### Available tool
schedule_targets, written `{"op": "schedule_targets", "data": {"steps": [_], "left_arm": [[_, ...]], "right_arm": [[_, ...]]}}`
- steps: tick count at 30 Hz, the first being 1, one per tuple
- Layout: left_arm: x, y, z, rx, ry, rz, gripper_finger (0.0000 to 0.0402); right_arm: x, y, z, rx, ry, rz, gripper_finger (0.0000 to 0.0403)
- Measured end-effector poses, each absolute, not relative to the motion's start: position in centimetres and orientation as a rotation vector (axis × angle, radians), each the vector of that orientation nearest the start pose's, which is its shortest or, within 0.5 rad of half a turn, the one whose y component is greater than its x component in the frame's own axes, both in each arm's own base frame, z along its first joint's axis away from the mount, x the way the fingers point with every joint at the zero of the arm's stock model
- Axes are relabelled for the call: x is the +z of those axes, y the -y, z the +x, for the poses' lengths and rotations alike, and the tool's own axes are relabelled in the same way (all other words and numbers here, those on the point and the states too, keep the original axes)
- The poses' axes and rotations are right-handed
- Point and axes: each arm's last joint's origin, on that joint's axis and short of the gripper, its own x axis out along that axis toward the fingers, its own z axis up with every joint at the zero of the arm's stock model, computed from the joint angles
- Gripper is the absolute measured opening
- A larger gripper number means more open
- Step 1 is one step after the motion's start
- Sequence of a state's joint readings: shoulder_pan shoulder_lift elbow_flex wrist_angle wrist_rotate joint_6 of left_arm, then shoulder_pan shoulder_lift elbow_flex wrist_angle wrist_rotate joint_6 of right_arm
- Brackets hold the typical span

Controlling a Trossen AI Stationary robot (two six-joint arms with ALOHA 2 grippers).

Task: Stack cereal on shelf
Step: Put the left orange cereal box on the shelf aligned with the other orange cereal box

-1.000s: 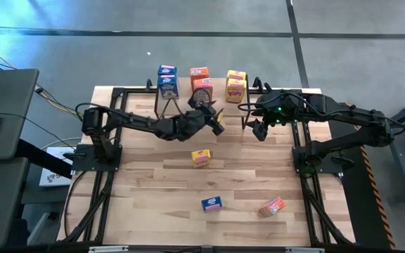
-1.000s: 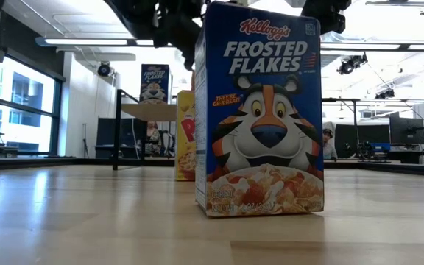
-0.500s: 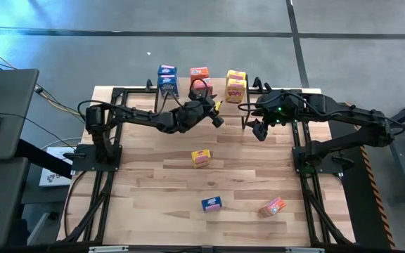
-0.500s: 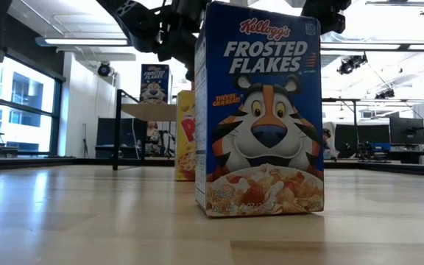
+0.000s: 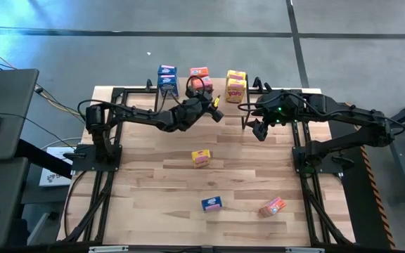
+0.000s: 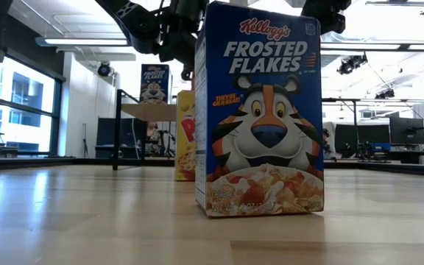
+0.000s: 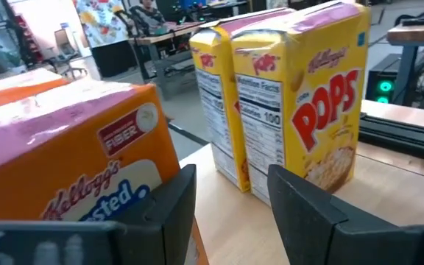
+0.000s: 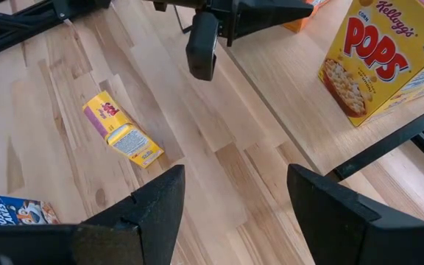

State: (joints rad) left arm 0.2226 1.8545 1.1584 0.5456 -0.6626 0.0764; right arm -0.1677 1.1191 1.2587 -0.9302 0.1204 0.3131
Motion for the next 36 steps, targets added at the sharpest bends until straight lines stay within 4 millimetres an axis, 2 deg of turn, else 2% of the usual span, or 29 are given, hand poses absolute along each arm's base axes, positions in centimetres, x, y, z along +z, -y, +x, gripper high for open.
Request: {"op": "schedule_targets", "data": {"steps": [24, 32, 36], "left_arm": [[22.4, -8.7, 39.3, 1.065, -0.253, 0.072, 0.0158], [23.3, -7.6, 38.9, 1.106, -0.254, 0.094, 0.0158], [23.0, -7.7, 38.7, 1.127, -0.29, 0.11, 0.0158]], "right_arm": [[36.6, 3.8, 20.3, -0.394, -0.744, 0.313, 0.0232], [36.6, 3.8, 20.3, -0.395, -0.744, 0.313, 0.0232], [36.6, 3.8, 20.3, -0.395, -0.744, 0.313, 0.0232]]}}
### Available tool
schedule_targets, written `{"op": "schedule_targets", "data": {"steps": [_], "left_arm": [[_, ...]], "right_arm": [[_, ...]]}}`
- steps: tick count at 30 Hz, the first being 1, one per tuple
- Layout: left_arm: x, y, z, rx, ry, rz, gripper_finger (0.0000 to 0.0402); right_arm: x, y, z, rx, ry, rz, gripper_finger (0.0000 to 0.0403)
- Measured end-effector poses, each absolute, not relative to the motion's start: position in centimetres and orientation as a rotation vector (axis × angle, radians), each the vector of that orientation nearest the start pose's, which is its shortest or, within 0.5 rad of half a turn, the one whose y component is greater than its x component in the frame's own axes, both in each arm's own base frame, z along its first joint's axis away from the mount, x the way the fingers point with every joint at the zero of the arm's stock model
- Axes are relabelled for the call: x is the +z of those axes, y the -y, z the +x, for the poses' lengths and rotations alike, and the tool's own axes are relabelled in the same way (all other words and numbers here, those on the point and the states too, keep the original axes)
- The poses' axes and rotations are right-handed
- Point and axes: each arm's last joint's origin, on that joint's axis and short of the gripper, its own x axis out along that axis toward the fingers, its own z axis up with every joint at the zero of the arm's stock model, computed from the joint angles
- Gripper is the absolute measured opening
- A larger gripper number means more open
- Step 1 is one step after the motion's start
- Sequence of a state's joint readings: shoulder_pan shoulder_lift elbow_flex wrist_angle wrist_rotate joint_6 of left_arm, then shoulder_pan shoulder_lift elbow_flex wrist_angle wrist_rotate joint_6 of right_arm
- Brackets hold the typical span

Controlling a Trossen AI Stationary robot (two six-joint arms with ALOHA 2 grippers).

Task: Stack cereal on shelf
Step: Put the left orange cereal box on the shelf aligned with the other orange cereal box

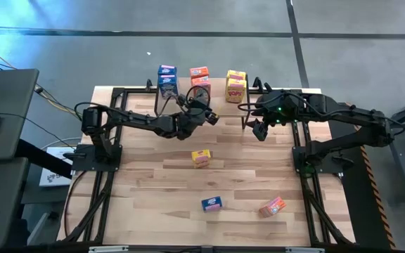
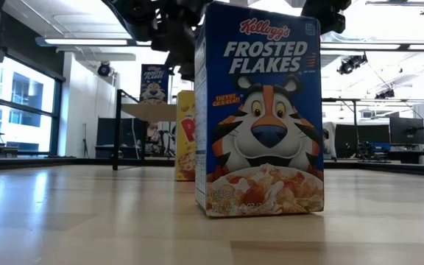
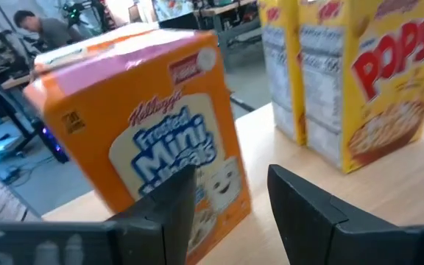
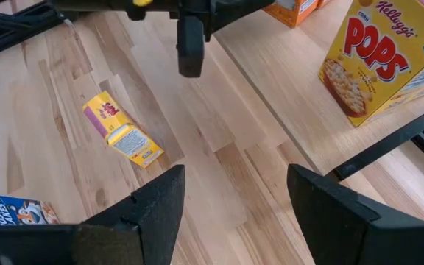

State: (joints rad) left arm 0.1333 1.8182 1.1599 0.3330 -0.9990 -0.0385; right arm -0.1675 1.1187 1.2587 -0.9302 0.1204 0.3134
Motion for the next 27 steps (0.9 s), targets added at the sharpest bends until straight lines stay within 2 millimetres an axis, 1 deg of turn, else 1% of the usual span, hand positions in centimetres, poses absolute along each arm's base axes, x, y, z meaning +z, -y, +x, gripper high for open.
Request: {"op": "schedule_targets", "data": {"steps": [9, 14, 21, 27], "left_arm": [[22.33, -7.54, 38.31, 1.178, -0.331, 0.087, 0.0158], [22.38, -7.78, 38.18, 1.216, -0.332, 0.103, 0.0158], [22.38, -7.88, 38.15, 1.221, -0.344, 0.121, 0.0158], [22.52, -7.3, 38.15, 1.219, -0.357, 0.151, 0.0158]], "right_arm": [[36.6, 3.79, 20.33, -0.395, -0.744, 0.313, 0.0232], [36.6, 3.79, 20.33, -0.395, -0.744, 0.313, 0.0232], [36.6, 3.79, 20.33, -0.395, -0.744, 0.313, 0.0232], [36.6, 3.79, 20.33, -0.394, -0.744, 0.313, 0.0232]]}}
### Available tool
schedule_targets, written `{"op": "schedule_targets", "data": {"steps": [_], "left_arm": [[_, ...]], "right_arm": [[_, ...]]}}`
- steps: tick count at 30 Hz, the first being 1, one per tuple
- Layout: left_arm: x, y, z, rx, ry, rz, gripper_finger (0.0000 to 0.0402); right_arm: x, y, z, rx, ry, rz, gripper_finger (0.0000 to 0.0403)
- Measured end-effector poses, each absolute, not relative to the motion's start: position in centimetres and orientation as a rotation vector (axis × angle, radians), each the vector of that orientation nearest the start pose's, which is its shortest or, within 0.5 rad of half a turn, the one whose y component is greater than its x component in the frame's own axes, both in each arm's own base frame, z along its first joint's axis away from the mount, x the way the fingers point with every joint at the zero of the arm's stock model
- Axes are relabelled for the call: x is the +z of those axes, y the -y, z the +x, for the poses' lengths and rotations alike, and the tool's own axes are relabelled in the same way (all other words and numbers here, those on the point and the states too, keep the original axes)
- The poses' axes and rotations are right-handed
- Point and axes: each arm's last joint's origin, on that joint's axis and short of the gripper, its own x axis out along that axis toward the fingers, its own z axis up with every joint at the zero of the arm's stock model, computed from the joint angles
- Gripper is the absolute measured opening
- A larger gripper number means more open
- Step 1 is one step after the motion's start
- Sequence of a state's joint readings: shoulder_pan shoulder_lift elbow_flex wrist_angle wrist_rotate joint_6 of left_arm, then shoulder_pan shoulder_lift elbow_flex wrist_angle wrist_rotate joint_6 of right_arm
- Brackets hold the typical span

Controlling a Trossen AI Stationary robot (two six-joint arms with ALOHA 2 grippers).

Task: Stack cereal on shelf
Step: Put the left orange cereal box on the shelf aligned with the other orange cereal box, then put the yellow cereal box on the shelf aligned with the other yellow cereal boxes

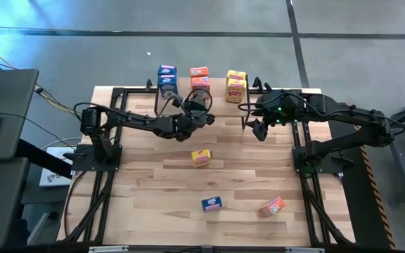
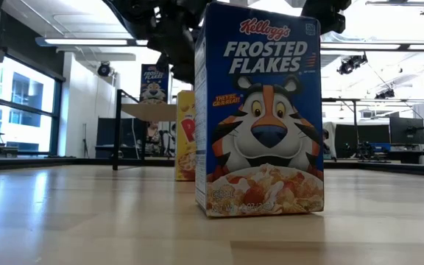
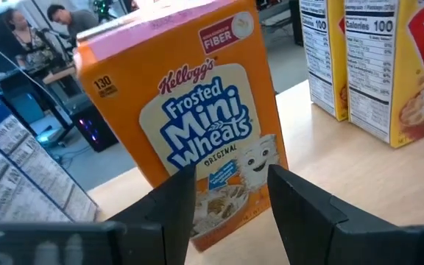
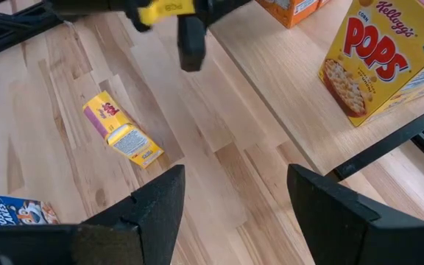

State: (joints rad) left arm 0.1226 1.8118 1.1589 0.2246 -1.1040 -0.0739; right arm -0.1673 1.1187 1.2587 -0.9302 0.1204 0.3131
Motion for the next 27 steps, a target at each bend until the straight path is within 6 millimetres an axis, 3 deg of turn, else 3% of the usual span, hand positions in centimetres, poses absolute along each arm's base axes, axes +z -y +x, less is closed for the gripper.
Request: {"op": "schedule_targets", "data": {"steps": [11, 19, 27], "left_arm": [[27.1, -3.6, 35.4, 1.13, -0.412, 0.239, 0.0158], [30.6, -0.9, 31.5, 1.043, -0.462, 0.294, 0.0158], [33.0, 0.7, 27.3, 0.97, -0.497, 0.284, 0.0158]], "right_arm": [[36.6, 3.8, 20.3, -0.395, -0.743, 0.313, 0.0232], [36.6, 3.8, 20.3, -0.395, -0.744, 0.313, 0.0232], [36.6, 3.8, 20.3, -0.388, -0.747, 0.297, 0.0232]]}}
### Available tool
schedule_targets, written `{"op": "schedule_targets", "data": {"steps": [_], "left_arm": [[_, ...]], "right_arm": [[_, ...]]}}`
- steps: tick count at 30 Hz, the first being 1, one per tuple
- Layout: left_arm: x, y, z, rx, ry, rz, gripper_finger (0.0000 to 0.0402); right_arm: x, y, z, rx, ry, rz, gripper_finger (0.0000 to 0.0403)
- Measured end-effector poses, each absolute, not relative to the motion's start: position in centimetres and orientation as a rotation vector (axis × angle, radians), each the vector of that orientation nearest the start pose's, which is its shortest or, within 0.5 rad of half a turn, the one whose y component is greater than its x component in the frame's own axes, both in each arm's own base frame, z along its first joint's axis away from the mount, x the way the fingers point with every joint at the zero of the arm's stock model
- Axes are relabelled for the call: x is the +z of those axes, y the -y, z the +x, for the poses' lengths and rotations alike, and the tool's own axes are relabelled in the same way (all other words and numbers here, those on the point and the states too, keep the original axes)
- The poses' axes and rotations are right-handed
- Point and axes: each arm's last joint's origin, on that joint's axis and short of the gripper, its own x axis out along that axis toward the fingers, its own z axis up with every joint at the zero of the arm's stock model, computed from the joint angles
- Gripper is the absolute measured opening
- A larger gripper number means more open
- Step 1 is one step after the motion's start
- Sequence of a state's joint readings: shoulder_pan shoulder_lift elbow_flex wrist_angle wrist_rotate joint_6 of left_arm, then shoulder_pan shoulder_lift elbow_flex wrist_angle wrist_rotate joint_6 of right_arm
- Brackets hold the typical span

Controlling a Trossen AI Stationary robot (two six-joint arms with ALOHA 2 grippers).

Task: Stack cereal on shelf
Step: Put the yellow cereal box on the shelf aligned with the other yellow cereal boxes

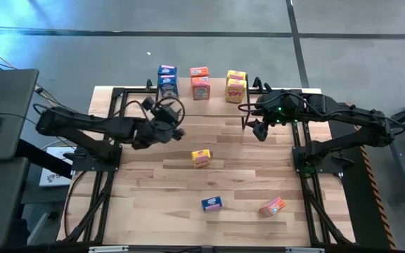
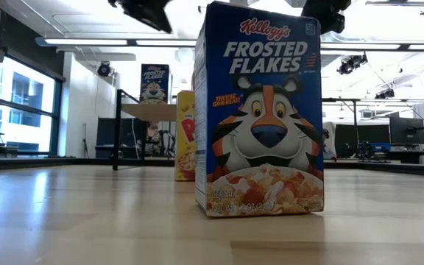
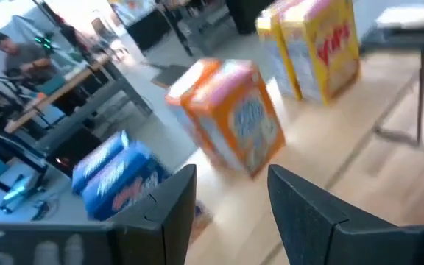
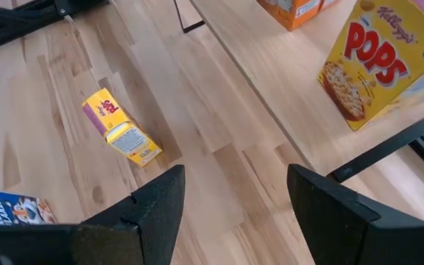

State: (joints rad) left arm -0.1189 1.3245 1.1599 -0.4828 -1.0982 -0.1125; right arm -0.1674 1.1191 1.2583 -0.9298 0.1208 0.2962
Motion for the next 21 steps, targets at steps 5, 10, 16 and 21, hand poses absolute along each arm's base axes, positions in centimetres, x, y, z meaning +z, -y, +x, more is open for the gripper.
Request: {"op": "schedule_targets", "data": {"steps": [5, 10, 16, 21], "left_arm": [[33.4, 1.5, 25.0, 0.895, -0.537, 0.228, 0.0158], [33.7, 2.0, 23.7, 0.832, -0.553, 0.176, 0.0158], [33.7, 2.2, 22.0, 0.824, -0.603, 0.175, 0.0158], [33.7, 2.3, 20.9, 0.806, -0.638, 0.14, 0.0158]], "right_arm": [[36.6, 3.8, 20.4, -0.372, -0.75, 0.257, 0.0232], [36.6, 3.8, 20.4, -0.371, -0.747, 0.257, 0.0232], [36.7, 3.8, 20.4, -0.372, -0.745, 0.257, 0.0232], [36.7, 3.8, 20.4, -0.373, -0.745, 0.256, 0.0232]]}}
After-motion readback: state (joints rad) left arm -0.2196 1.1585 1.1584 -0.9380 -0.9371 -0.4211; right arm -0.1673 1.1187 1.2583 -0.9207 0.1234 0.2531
